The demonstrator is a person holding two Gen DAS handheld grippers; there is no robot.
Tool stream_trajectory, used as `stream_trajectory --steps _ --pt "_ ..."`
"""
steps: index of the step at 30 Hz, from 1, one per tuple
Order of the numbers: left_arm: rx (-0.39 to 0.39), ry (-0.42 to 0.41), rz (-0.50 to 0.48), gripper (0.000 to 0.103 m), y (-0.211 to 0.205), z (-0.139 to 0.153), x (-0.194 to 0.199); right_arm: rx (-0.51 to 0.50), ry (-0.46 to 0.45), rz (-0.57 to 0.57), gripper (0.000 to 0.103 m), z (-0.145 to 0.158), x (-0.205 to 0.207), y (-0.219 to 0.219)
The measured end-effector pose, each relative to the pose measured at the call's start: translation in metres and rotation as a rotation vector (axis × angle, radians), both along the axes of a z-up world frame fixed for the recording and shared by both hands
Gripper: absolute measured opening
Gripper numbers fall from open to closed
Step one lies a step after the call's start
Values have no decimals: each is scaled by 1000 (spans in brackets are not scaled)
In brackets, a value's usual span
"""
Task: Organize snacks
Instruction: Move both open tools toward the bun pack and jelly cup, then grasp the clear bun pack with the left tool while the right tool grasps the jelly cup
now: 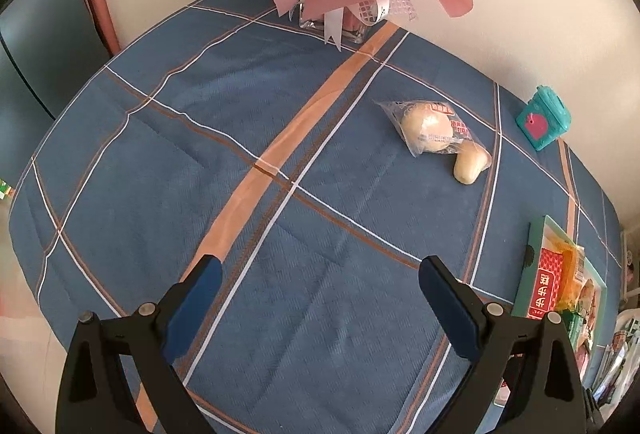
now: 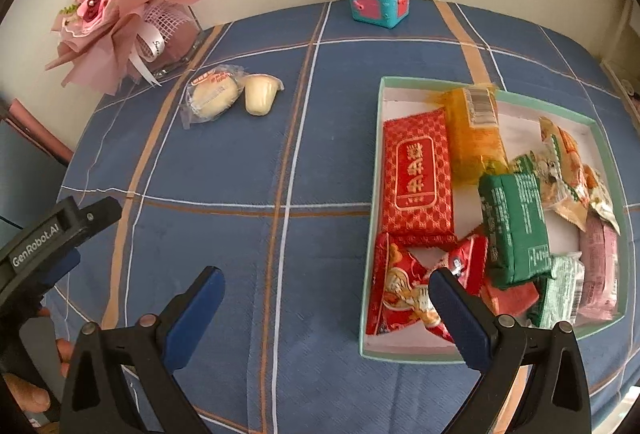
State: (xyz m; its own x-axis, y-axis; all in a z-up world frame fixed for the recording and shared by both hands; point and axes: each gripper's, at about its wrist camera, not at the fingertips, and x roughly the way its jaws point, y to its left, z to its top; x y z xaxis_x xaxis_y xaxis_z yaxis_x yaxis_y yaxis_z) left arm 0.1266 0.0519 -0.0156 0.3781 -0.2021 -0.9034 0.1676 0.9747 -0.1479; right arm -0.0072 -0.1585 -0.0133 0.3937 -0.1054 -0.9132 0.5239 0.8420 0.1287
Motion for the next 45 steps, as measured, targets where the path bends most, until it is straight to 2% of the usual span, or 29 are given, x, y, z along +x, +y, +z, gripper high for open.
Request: stream_trajectory --steps 6,11,17,20,24,31,35,37,38,41,42,45 --pt "26 -33 -48 99 -13 0 13 -31 -72 6 103 12 18 -6" --pt "9 -38 -105 99 -24 2 44 -13 -123 -12 103 17 46 -22" --pt "-32 -27 -162 99 -47 14 94 -2 -148 -14 103 12 97 -43" --pt "-83 13 -197 99 -62 14 115 5 -137 2 102 1 123 -48" --pt "-130 74 -214 99 -83 4 137 0 -93 37 94 -21 158 -46" --pt "-149 167 -268 99 -120 -26 153 -14 -63 68 86 -49 189 -48" --pt "-95 171 -284 98 -136 -37 156 -16 -60 76 74 -58 198 -51" --pt "-85 178 -284 93 -140 -43 157 -16 -56 81 66 -61 201 -51" --pt "-93 190 -279 90 -140 -47 158 -12 -54 79 65 -63 202 -52" --pt "-91 206 -270 71 -141 -57 161 -13 -64 71 53 -65 200 -54" --pt "-102 219 -268 65 -141 -61 161 -17 -66 75 47 -65 199 -54" --pt "-114 235 -268 57 -143 -69 157 -11 -68 75 45 -65 196 -56"
